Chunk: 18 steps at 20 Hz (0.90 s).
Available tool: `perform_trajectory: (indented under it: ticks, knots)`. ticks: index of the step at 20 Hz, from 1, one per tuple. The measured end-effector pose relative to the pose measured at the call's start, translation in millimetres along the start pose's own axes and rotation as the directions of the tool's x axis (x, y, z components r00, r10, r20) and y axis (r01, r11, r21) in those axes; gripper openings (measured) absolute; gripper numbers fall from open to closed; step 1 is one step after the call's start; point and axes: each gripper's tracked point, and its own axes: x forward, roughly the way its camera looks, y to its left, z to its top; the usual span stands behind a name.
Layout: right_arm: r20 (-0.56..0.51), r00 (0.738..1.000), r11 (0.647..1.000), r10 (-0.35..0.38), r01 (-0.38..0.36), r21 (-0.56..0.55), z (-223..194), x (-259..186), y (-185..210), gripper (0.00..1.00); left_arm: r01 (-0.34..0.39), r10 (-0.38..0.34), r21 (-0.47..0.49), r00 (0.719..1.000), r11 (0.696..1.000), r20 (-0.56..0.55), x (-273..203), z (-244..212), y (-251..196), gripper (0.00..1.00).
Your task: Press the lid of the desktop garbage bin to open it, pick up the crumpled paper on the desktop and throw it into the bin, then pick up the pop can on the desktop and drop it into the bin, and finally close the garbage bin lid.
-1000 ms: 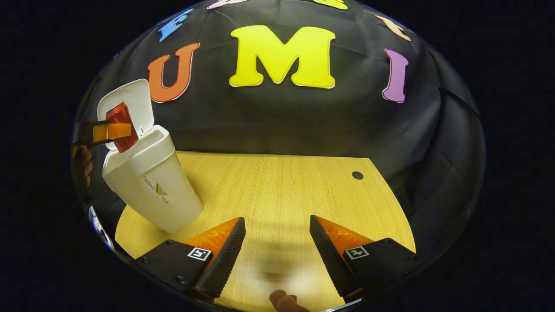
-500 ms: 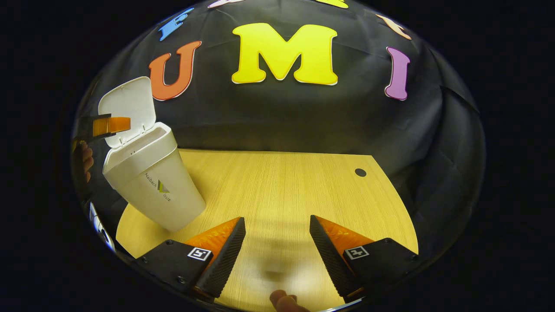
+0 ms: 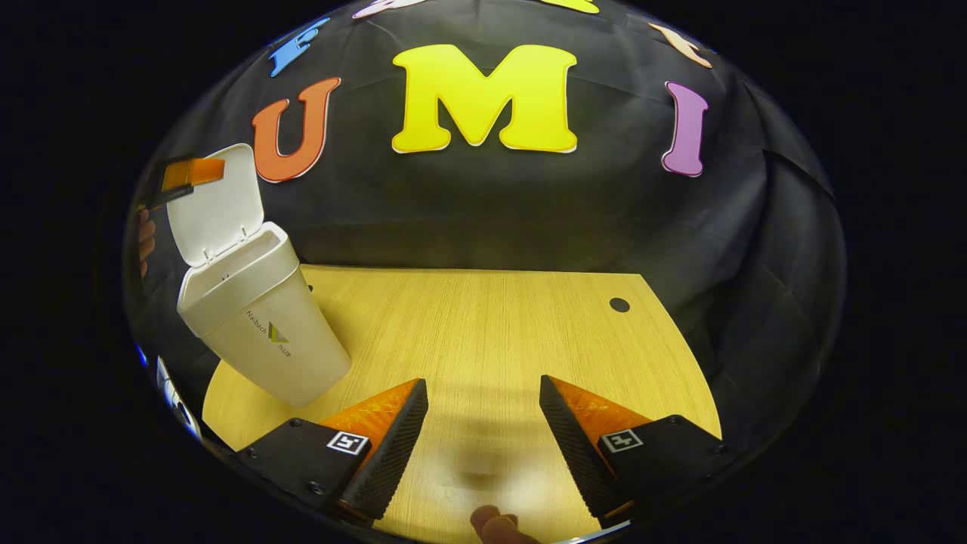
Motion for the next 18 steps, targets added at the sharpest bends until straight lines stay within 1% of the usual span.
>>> perform_trajectory:
  ticks: [3,5,8,9,12,14,16,18]
  knots:
    - [0.018,1.000,1.000,-0.011,0.010,0.014,8.9,2.8,-4.2,0.94,-0.019,0.019,0.000,0.998,1.000,0.054,7.6,33.1,6.8,0.98]
    - [0.017,1.000,0.999,-0.011,0.010,0.030,11.2,5.0,-4.8,0.95,-0.035,0.036,-0.012,0.997,0.999,0.072,15.4,49.6,16.1,0.98]
    - [0.016,1.000,1.000,-0.014,0.013,0.024,13.1,8.1,-5.3,0.94,-0.080,0.083,-0.040,0.993,0.996,0.083,29.0,68.5,39.4,0.98]
    - [0.018,1.000,1.000,-0.016,0.016,0.022,14.1,8.3,-6.3,0.95,-0.097,0.102,-0.053,0.991,0.994,0.084,34.3,73.9,49.2,0.97]
    - [0.009,1.000,0.999,-0.018,0.018,0.027,12.0,11.4,-6.3,0.95,-0.155,0.161,-0.098,0.985,0.983,0.059,51.7,80.7,77.7,0.98]
    - [0.006,1.000,0.999,-0.017,0.017,0.029,12.6,13.8,-5.3,0.95,-0.200,0.206,-0.142,0.978,0.970,0.034,64.3,83.2,96.9,0.98]
    - [0.007,1.000,1.000,-0.016,0.016,0.026,13.6,16.0,-5.4,0.94,-0.228,0.232,-0.191,0.973,0.955,-0.002,77.1,79.5,112.7,0.98]
    - [0.006,1.000,0.999,-0.008,0.008,0.031,13.3,18.1,-4.7,0.95,-0.260,0.254,-0.188,0.966,0.947,-0.057,87.6,69.1,119.5,0.98]
